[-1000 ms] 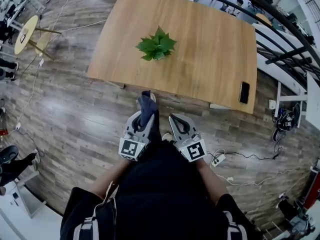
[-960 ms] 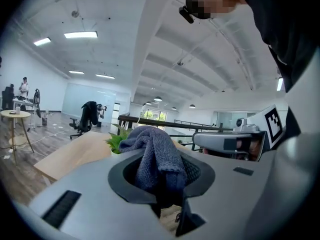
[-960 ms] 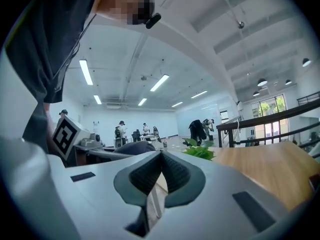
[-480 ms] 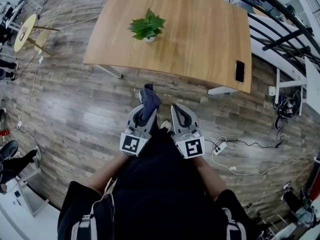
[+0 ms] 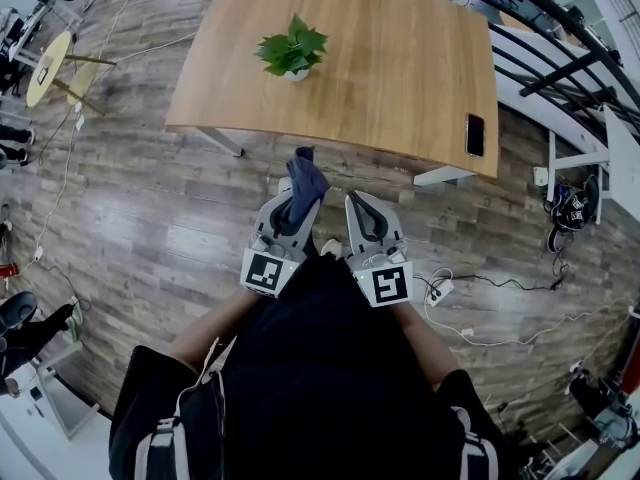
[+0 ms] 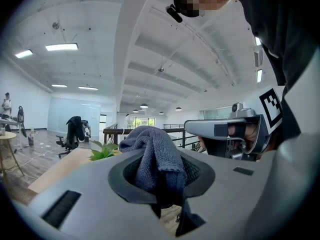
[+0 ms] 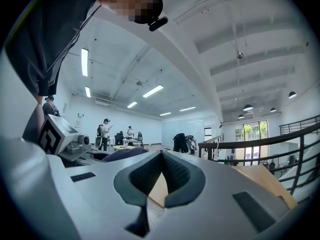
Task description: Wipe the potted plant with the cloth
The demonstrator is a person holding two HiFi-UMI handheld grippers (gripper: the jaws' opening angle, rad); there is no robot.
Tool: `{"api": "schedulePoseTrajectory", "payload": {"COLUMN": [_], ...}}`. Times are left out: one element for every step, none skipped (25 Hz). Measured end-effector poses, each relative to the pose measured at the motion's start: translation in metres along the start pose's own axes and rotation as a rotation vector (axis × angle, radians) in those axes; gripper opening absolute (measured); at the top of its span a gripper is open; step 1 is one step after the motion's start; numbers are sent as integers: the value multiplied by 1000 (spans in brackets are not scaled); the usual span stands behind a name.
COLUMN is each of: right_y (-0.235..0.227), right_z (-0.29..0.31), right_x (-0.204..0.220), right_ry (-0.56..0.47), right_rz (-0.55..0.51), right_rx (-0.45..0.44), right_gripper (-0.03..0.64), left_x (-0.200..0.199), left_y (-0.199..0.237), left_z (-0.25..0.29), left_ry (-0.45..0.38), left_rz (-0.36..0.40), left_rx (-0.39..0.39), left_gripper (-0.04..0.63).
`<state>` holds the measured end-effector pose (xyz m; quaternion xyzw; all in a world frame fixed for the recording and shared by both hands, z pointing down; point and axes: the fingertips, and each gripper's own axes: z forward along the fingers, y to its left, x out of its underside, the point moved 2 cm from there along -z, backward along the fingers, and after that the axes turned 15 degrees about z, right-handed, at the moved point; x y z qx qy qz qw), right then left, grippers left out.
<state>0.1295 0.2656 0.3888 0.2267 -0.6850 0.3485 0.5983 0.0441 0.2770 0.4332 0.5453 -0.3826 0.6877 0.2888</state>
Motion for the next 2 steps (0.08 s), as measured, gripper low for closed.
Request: {"api": "schedulePoseTrajectory", "payload": {"right_y": [3, 7], "right_z": [1, 2], "right_x": [0, 0], "right_ry": [2, 6], "right_rz": [-2, -3], "right_rx": [-9, -19], "right_gripper": [17, 17], "left_x": [-1, -3], "left_y": [0, 1], "left_z": [0, 0], "left_ry": [-3, -4], "left_rz": [2, 3], "left_rx": [2, 3], "left_gripper": [115, 115]}}
